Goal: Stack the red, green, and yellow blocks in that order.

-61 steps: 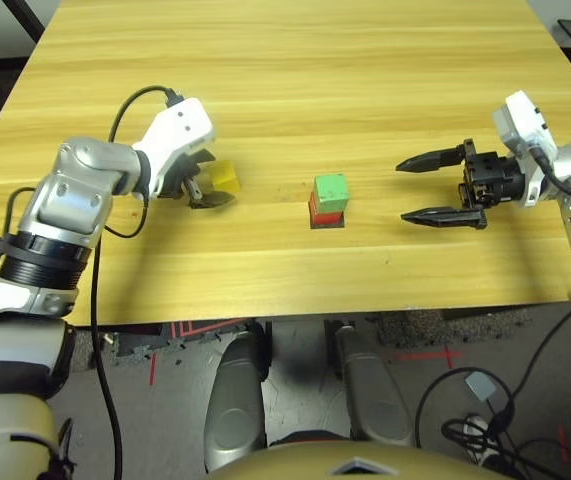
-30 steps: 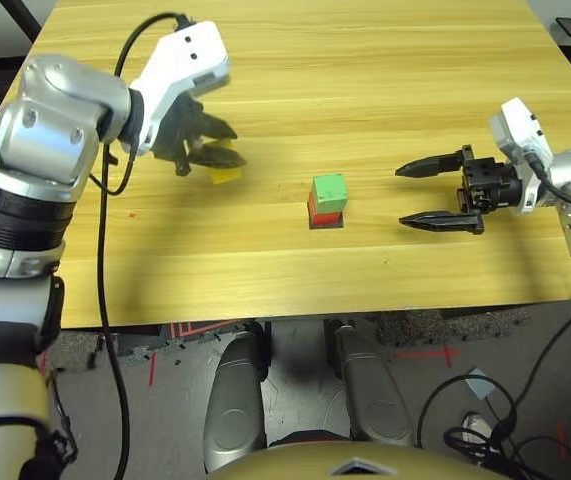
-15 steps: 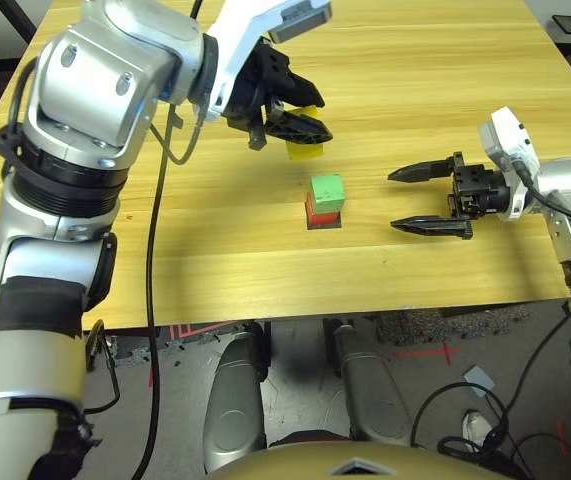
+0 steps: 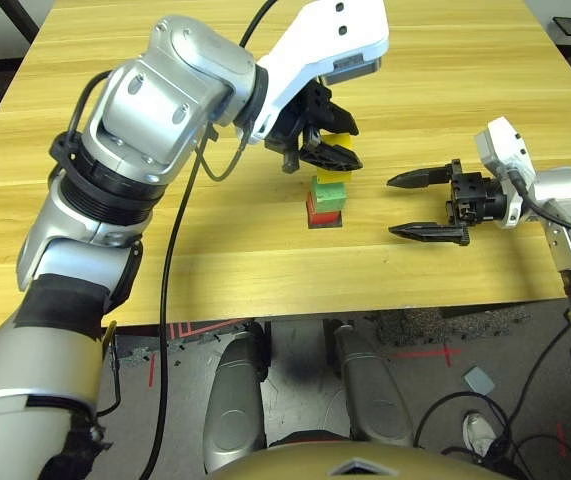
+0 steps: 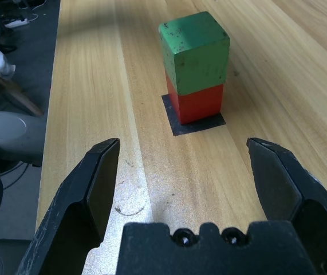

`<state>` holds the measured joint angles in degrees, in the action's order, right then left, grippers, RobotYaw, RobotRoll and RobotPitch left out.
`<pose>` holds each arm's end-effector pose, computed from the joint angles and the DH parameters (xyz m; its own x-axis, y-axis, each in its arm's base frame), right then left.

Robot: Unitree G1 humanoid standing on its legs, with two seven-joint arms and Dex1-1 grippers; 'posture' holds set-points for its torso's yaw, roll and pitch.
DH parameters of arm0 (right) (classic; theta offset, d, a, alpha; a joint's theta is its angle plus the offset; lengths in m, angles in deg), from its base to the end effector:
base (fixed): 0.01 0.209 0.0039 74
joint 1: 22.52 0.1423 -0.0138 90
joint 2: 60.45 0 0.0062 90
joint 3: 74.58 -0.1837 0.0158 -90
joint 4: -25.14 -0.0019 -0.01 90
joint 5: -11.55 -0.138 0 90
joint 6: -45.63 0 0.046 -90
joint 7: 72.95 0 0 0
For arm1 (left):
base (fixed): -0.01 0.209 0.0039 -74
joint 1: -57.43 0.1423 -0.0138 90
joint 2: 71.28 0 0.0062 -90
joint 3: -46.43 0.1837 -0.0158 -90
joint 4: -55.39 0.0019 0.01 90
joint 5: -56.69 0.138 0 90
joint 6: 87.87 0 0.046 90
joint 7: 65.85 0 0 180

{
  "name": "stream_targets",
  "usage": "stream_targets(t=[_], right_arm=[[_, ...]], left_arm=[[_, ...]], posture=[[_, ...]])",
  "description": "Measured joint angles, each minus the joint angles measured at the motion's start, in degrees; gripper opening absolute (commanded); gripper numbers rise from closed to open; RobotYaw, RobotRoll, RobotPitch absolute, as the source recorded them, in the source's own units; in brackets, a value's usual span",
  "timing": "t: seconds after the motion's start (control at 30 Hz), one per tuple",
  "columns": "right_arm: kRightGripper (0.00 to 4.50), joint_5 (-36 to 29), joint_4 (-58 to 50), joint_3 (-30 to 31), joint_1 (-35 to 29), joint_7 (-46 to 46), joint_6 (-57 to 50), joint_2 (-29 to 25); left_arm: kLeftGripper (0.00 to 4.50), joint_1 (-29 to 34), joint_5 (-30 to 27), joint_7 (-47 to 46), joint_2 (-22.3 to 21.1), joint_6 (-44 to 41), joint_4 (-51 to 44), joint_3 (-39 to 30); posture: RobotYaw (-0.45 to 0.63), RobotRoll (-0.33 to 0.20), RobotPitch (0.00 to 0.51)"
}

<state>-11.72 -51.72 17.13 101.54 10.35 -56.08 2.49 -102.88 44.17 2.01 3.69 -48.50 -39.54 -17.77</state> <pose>0.2905 -0.2656 0.1965 0.2081 0.9379 -0.2775 -0.9638 0.1482 -0.2217 0.2866 0.0953 0.3135 0.2282 -0.8110 -0.5387 0.9131 -0.0137 0.4075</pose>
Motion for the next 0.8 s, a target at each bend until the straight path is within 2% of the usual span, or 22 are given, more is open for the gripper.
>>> stream_targets(t=[0.8], right_arm=[[4.5,-0.04,-0.9,-0.11,-0.13,-0.67,-0.56,-0.01]], left_arm=[[1.95,2.29,2.46,-0.9,0.49,3.05,0.99,2.1]], posture=[[-0.04,0.068,0.263]])
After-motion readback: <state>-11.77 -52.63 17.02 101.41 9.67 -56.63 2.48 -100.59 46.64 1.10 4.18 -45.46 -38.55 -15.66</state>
